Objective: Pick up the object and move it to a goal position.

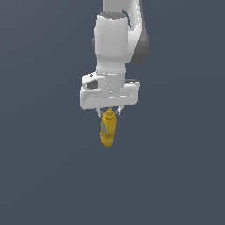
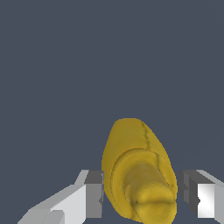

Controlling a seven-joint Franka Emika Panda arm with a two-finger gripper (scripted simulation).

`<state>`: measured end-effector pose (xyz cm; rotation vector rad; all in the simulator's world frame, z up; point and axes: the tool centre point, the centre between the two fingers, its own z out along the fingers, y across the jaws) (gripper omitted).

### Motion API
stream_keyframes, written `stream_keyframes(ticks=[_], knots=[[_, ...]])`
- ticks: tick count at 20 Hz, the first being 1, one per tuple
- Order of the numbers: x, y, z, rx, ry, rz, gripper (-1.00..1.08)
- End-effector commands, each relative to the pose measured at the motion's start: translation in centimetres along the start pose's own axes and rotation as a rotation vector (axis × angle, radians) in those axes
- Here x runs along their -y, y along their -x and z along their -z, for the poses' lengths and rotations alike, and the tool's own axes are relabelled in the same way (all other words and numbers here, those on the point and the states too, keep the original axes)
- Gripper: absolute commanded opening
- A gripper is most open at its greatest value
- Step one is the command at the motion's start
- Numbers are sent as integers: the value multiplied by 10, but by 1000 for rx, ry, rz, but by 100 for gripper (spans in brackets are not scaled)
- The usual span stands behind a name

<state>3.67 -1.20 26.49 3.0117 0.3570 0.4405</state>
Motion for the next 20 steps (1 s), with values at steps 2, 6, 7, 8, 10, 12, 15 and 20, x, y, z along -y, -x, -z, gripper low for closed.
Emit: stream_keyframes(ticks=[2,6,7,8,10,12,15,20], knots=[[-6,-34,42,-122,49,-27,-100],[-10,-62,86,-244,102,-55,-100],[-11,-68,97,-272,114,-62,-100],[-12,-73,107,-299,126,-68,-100],[-13,-82,127,-349,148,-79,-100],[-14,-88,144,-393,168,-90,-100],[-14,-96,168,-451,195,-103,-100],[-14,-104,203,-534,235,-123,-100]])
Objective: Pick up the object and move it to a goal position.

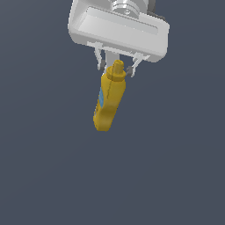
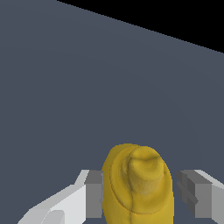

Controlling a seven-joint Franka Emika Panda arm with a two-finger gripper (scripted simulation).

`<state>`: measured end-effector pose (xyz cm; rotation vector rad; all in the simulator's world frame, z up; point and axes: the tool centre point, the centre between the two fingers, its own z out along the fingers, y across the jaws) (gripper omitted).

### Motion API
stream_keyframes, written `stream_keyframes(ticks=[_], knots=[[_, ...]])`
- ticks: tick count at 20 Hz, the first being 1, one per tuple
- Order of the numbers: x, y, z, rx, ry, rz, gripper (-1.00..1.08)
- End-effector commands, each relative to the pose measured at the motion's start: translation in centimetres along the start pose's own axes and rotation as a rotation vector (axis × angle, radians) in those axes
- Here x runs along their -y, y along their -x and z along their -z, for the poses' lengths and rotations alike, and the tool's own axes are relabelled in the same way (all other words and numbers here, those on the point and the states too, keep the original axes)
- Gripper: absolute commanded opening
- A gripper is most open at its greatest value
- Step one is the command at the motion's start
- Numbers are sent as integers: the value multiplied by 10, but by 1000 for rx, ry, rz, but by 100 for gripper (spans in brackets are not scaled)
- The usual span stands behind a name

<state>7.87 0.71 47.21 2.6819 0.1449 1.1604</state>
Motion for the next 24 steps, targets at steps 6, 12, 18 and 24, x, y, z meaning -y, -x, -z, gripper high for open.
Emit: stream_keyframes(ticks=[6,12,18,24], knots=[[-7,-31,36,-107,49,-24,-100],[-9,-41,52,-149,72,-33,-100],[-9,-45,58,-166,82,-37,-100],[-8,-43,53,-155,81,-35,-100]])
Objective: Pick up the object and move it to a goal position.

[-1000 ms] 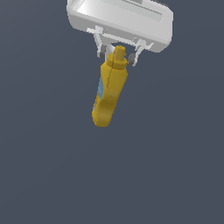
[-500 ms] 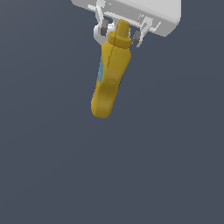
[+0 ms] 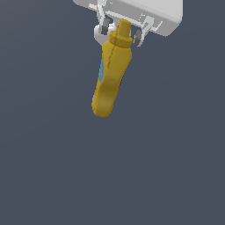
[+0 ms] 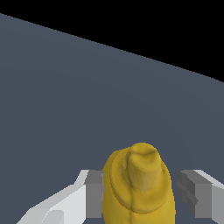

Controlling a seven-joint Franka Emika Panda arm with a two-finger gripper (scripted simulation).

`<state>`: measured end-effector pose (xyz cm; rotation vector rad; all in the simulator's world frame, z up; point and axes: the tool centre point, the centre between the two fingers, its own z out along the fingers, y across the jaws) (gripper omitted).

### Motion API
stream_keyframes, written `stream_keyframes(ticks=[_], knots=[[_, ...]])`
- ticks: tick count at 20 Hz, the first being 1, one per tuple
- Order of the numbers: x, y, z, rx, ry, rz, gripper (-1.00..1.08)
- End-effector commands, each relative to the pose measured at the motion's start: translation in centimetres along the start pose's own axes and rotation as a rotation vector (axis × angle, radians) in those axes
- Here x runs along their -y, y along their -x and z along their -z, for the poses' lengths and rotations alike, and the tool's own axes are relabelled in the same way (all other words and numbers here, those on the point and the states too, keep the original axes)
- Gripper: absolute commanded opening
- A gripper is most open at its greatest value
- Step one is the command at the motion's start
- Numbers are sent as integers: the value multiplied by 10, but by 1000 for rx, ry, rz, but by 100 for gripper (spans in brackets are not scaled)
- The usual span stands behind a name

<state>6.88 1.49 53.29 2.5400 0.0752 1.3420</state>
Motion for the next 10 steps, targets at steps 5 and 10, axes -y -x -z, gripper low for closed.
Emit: stream_keyframes(ticks=[5,10], knots=[[-2,-16,1,-10,0,-2,-100],[-3,-34,-4,-10,-1,-2,-100]])
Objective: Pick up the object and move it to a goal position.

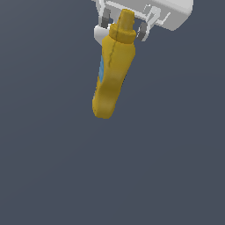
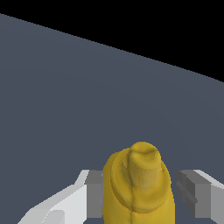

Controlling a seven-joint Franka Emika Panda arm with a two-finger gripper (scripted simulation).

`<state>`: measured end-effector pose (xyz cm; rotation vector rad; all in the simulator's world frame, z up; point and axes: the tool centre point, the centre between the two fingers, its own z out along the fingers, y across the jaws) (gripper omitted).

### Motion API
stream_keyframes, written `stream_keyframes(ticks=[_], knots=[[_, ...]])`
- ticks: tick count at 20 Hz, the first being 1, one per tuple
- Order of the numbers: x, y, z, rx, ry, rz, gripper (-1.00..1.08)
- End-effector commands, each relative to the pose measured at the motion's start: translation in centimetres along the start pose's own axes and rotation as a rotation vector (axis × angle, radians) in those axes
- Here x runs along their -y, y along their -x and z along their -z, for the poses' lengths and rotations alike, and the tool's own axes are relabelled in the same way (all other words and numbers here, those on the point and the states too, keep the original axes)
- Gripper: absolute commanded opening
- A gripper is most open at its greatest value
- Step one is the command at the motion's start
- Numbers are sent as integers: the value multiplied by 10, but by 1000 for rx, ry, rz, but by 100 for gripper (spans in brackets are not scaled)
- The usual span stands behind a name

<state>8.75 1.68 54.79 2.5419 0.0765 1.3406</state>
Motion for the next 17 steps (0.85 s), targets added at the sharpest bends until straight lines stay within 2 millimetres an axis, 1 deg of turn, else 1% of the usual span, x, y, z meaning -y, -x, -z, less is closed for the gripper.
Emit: stream_keyframes(ticks=[1,5,9,13,17], knots=[[-2,-16,1,-11,0,-2,-100],[-3,-33,-3,-11,0,-2,-100],[-3,-45,-7,-11,0,-2,-100],[-4,-52,-8,-11,1,-2,-100],[-4,-54,-9,-11,1,-3,-100]])
